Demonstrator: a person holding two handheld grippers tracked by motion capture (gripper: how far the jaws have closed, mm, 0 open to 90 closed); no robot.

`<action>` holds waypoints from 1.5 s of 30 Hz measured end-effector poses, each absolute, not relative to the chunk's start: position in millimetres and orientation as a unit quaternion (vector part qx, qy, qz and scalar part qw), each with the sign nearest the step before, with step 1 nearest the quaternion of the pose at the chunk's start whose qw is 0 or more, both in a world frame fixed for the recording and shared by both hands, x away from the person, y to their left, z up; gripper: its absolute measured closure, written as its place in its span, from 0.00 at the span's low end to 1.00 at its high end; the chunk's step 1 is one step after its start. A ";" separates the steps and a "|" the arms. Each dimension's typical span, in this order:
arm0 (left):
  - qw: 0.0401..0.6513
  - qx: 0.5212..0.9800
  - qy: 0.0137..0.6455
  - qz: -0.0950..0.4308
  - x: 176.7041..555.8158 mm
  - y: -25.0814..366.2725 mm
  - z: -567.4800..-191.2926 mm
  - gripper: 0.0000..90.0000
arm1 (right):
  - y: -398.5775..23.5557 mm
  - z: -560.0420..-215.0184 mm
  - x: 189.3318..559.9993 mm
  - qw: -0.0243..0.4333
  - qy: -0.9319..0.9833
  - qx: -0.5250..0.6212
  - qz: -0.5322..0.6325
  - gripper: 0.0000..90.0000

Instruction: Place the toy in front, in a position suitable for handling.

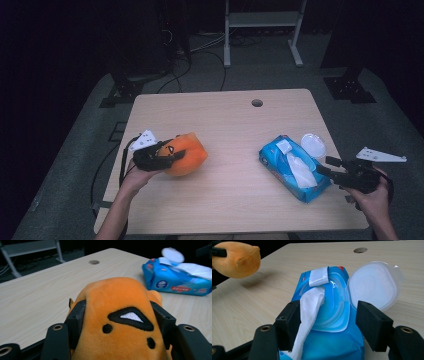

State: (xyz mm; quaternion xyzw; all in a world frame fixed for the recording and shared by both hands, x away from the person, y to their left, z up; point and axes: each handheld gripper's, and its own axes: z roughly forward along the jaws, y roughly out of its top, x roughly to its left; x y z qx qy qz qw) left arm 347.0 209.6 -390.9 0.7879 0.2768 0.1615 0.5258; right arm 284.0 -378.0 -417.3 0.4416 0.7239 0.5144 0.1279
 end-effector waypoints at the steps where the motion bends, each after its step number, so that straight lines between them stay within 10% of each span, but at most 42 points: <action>1: 0.527 0.790 0.272 0.159 346.7 204.5 -390.2 0.45 | -378.0 -417.2 283.8 0.128 0.724 0.441 0.514 0.39; 45: 0.514 0.835 0.180 0.075 320.4 102.7 -431.9 0.42 | -332.8 -423.1 300.7 0.109 0.774 0.391 0.486 0.41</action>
